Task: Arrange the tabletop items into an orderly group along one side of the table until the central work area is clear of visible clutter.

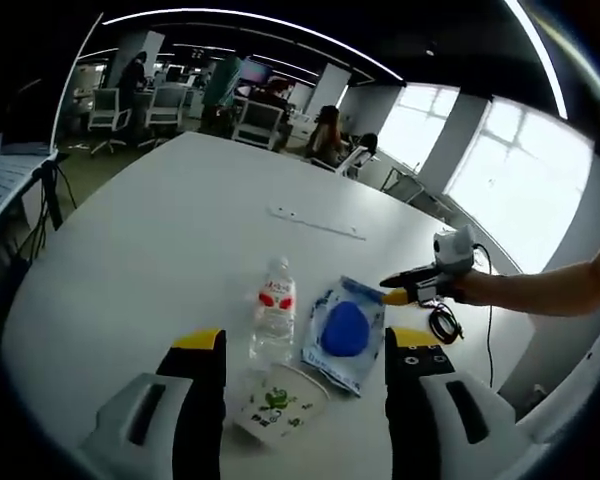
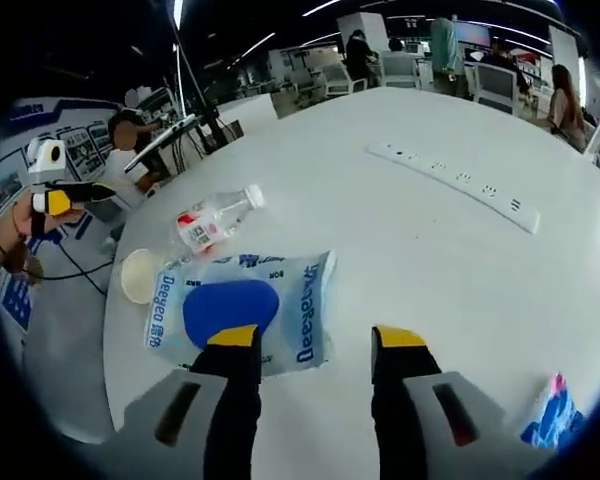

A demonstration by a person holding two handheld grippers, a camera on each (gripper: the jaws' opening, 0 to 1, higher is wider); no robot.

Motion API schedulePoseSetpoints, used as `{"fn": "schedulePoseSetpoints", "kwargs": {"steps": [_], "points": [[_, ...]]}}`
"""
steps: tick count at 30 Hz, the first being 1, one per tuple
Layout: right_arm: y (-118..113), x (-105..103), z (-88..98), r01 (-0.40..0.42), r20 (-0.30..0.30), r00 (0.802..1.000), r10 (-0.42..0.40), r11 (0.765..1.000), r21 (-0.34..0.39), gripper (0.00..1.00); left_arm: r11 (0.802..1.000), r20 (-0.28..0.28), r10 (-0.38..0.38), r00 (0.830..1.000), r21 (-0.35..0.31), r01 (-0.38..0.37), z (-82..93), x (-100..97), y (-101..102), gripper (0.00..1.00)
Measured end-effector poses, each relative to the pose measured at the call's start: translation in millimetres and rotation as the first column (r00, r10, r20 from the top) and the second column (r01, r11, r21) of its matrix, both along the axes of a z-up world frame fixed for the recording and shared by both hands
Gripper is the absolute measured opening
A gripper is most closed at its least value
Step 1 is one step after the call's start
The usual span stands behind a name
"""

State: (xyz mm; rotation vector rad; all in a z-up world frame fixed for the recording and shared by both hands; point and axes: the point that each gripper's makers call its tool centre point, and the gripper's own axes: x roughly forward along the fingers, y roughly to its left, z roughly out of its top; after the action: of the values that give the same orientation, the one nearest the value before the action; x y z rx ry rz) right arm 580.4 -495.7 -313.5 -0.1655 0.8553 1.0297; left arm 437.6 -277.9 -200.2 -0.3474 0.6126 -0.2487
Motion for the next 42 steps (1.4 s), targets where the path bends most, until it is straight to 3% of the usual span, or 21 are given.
{"fn": "schedulePoseSetpoints", "kwargs": {"steps": [12,25,42], "points": [[9.3,-2.2,-16.3,-0.049,-0.039,0.998,0.048,0.999,-0.017,0.17,1.0,-0.017,0.013,1.0,-0.01,-0.013,-8.9,3.3,3.8,0.64],[9.2,-1.8,-20.5,-0.096,-0.028,0.995,0.095,0.995,-0.035,0.0,1.0,-0.031,0.017,0.999,-0.023,-0.018,-16.3,5.9,1.2,0.63],[3.6,-8.4,-14.5,-0.125,-0.018,0.992,0.125,0.992,-0.003,0.0,1.0,-0.042,-0.007,0.999,-0.029,0.006,-21.9,6.1,-7.7,0.62]]}}
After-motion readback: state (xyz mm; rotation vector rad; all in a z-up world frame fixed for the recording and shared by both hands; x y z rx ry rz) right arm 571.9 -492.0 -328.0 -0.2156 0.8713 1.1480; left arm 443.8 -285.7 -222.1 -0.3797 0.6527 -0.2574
